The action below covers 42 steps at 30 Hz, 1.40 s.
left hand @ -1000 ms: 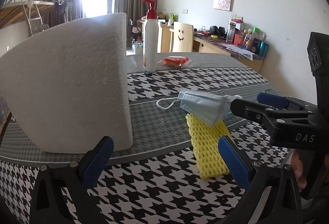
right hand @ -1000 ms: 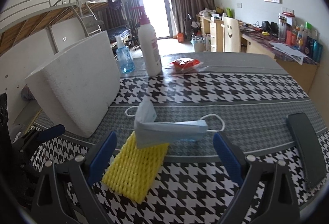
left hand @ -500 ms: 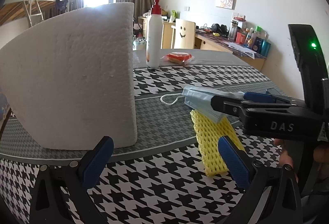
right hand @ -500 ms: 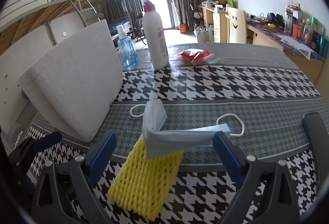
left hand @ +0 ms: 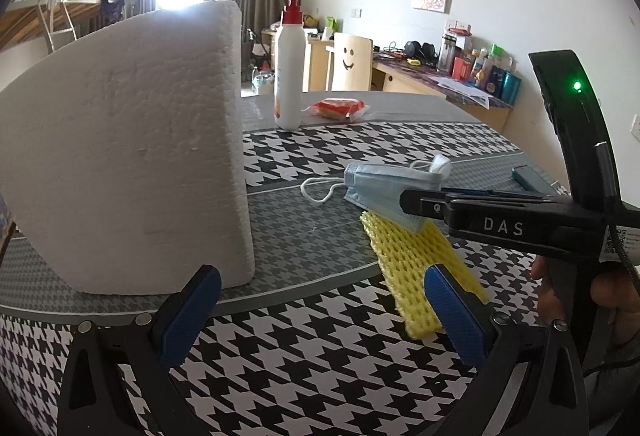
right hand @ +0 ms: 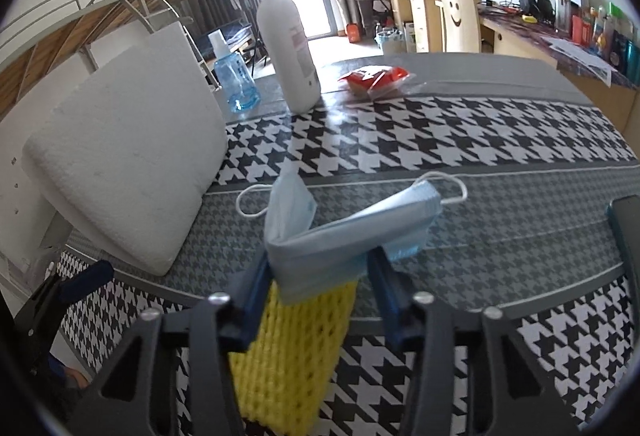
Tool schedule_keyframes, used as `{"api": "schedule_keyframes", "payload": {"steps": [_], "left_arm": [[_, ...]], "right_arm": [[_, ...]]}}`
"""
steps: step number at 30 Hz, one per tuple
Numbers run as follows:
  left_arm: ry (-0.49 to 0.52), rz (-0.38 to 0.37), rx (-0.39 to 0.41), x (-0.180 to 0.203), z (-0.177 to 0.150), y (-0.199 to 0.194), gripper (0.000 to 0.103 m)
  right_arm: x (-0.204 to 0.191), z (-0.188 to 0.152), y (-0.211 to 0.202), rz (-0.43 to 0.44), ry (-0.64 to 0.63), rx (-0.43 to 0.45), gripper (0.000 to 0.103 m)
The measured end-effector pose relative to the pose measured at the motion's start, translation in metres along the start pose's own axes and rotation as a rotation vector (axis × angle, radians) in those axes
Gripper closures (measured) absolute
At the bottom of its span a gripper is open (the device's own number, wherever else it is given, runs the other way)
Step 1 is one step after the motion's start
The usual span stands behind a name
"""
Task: Organize soft objects
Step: 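Close right tool on blue face mask and lift it off the net, then close left tool on yellow foam net and lift it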
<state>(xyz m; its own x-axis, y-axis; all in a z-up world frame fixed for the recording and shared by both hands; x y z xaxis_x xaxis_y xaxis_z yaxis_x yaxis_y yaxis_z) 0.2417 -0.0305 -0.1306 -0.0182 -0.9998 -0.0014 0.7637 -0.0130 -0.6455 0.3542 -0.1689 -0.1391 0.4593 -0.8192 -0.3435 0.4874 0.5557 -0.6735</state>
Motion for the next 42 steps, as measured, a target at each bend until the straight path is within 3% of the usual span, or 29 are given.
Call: {"api": "schedule_keyframes", "payload": {"steps": [3,5,8,37,42], "left_arm": [[0.007,-0.002,0.002,0.002,0.001,0.0,0.001],[0.011,-0.006,0.003,0.003,0.0,0.0,0.001],[0.013,-0.012,-0.002,0.005,-0.001,0.0,0.001],[0.138,-0.04,-0.075,0.073,0.0,0.024,0.001],[0.141,-0.036,-0.122,0.082,-0.003,0.036,0.002]], "right_arm": [[-0.002,-0.002,-0.002,0.007,-0.009,0.002,0.065],[-0.003,-0.003,-0.004,0.013,-0.008,0.005,0.078],[-0.001,0.0,-0.01,0.022,-0.007,0.025,0.087],[0.062,0.0,-0.071,-0.085,0.091,0.178,0.088],[0.07,-0.004,-0.08,-0.101,0.105,0.191,0.088]]}}
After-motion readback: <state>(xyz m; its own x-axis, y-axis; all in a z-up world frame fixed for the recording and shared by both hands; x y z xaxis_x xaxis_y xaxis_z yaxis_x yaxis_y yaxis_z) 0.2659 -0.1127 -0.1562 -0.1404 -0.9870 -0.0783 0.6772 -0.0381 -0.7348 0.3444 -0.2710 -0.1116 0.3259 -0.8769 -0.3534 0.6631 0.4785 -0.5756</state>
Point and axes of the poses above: each gripper's, at about its wrist camera, not at the fingertips, and y roughly the way its jaws point, x to its right, z to its top, the point moved 9 cm from there along y, roughly the way its jaws point, and after that the axes turned 8 degrees about z, right-handed, at the moved point
